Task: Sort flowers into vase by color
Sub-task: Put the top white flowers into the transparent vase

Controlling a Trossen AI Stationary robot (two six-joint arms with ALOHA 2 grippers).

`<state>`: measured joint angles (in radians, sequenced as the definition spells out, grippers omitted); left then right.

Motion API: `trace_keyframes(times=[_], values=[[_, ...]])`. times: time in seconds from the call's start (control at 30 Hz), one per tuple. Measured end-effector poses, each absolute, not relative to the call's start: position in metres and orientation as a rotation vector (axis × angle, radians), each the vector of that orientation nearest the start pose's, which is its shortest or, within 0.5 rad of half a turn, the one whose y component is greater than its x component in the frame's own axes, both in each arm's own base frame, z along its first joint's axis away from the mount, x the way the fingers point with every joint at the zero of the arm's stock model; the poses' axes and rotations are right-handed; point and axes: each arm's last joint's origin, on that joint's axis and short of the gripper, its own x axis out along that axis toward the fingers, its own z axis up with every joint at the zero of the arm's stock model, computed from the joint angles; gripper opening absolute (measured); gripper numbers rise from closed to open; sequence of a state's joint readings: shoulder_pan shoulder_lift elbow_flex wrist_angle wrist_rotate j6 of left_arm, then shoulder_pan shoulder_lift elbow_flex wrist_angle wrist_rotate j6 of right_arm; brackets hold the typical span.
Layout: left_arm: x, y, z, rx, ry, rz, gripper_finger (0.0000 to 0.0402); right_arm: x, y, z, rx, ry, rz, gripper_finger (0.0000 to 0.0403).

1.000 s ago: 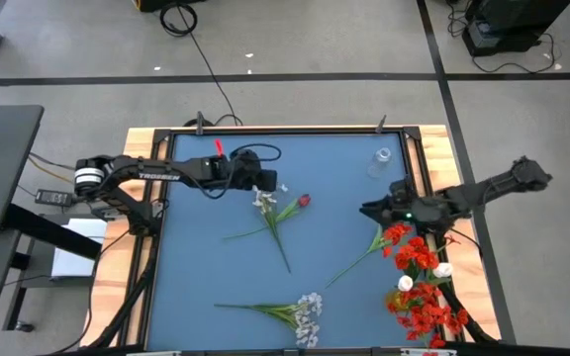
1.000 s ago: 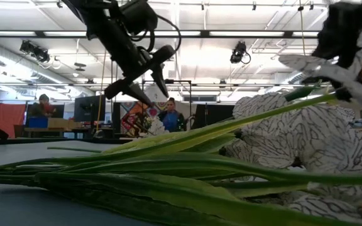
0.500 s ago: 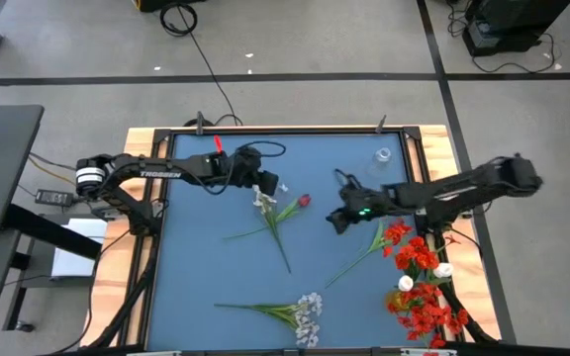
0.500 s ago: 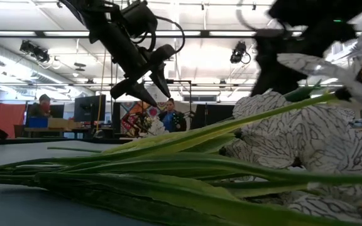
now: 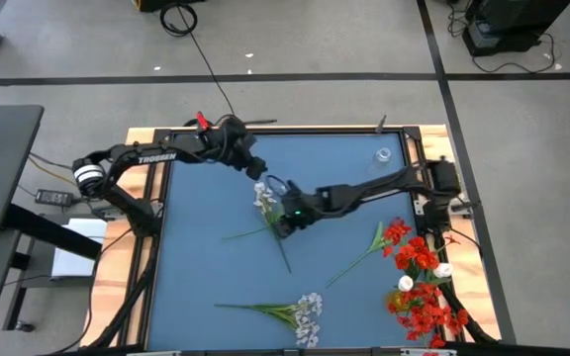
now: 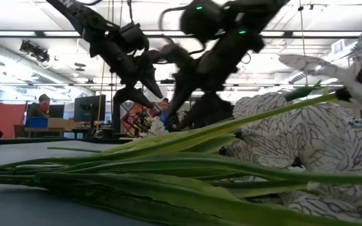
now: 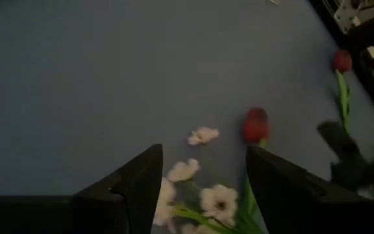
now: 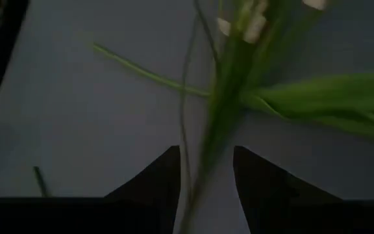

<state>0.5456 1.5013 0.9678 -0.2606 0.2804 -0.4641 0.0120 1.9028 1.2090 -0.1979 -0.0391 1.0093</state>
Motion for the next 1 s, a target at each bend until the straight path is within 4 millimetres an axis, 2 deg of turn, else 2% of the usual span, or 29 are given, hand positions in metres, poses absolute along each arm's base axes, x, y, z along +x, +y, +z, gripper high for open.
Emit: trace_keyframes(times=[0.27,0.43,0.53,0.63,0.73,0.8,1.0], values=[[0.251,0.177,0.223,-0.712,0.692,0.470,0.0226,0.436,0.011,0.144,0.924,1.012,-0.434,0.0150],[0.246,0.178,0.220,-0.684,0.742,0.457,0.0226,0.449,0.018,0.135,0.902,1.090,-0.433,0.0147],[0.244,0.177,0.218,-0.683,0.771,0.435,0.0226,0.452,0.017,0.132,0.899,1.119,-0.440,0.0127],[0.243,0.176,0.217,-0.688,0.791,0.428,0.0226,0.452,0.017,0.132,0.885,1.124,-0.443,0.0087],[0.242,0.176,0.217,-0.694,0.795,0.419,0.0226,0.450,0.013,0.136,0.875,1.116,-0.453,0.0031],[0.241,0.175,0.219,-0.696,0.787,0.413,0.0226,0.449,0.009,0.143,0.857,1.086,-0.469,0.0014],[0.233,0.173,0.229,-0.674,0.780,0.411,0.0226,0.442,-0.008,0.184,0.836,0.960,-0.537,0.0028]])
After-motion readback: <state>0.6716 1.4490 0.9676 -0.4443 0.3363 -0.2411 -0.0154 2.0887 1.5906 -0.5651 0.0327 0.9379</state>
